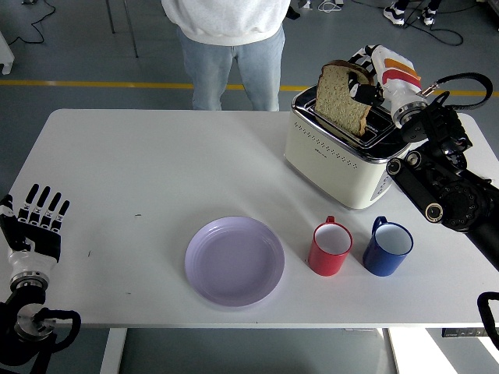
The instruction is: Push plate across desktop,pick up the break from the machine,place the break in the plate
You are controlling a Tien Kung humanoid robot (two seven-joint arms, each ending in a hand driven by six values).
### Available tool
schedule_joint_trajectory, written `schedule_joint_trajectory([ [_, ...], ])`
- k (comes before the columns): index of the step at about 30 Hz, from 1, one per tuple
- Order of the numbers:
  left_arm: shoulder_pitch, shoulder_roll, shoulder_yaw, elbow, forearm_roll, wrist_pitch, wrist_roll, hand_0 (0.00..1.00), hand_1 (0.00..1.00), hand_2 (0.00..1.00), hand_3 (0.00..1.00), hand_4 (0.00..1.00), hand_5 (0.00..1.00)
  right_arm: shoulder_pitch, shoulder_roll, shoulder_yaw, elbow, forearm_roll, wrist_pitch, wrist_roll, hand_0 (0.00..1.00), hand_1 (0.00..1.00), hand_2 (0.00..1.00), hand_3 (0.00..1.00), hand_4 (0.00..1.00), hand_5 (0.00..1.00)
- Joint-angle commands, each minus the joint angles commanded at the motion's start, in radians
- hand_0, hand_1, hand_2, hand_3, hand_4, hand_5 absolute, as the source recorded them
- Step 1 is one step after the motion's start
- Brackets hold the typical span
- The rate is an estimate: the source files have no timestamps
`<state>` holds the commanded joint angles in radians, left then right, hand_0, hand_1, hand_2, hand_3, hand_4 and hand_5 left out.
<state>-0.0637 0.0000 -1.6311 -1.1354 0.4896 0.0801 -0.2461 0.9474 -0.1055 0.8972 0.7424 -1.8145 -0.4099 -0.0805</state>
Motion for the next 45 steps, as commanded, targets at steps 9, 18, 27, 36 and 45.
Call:
schedule_joint_trajectory([
  [9, 0.001, 0.000, 0.001, 0.001, -0.003, -0.006, -0.002, 0.737, 0.761, 0.786, 0.719, 0.572, 0.998, 0.001, -0.019, -0.022, 0.237, 0.048, -0.036, -0.017, 0.251, 0.337, 0.396, 0.431, 0.324, 0.019],
  [18, -0.007, 0.000, 0.004, 0.001, -0.002, -0.004, -0.002, 0.736, 0.762, 0.786, 0.720, 0.575, 0.998, 0.007, -0.033, -0.122, 0.419, 0.263, 0.031, -0.070, 0.231, 0.332, 0.390, 0.424, 0.282, 0.021],
  [27, -0.007, 0.000, -0.004, 0.000, -0.002, -0.001, -0.005, 0.735, 0.762, 0.787, 0.722, 0.573, 0.998, -0.002, -0.061, -0.269, 0.481, 0.605, 0.161, -0.148, 0.221, 0.332, 0.391, 0.426, 0.271, 0.024],
  [36, -0.011, 0.000, -0.002, 0.002, -0.001, 0.000, -0.004, 0.734, 0.763, 0.790, 0.724, 0.580, 0.998, 0.003, -0.047, -0.453, 0.423, 0.709, 0.216, -0.173, 0.222, 0.329, 0.390, 0.425, 0.284, 0.030],
  [45, -0.011, 0.000, -0.005, 0.004, -0.001, 0.003, -0.006, 0.734, 0.763, 0.790, 0.727, 0.578, 0.998, 0.002, -0.030, -0.515, 0.395, 0.736, 0.250, -0.194, 0.220, 0.327, 0.389, 0.425, 0.290, 0.028],
])
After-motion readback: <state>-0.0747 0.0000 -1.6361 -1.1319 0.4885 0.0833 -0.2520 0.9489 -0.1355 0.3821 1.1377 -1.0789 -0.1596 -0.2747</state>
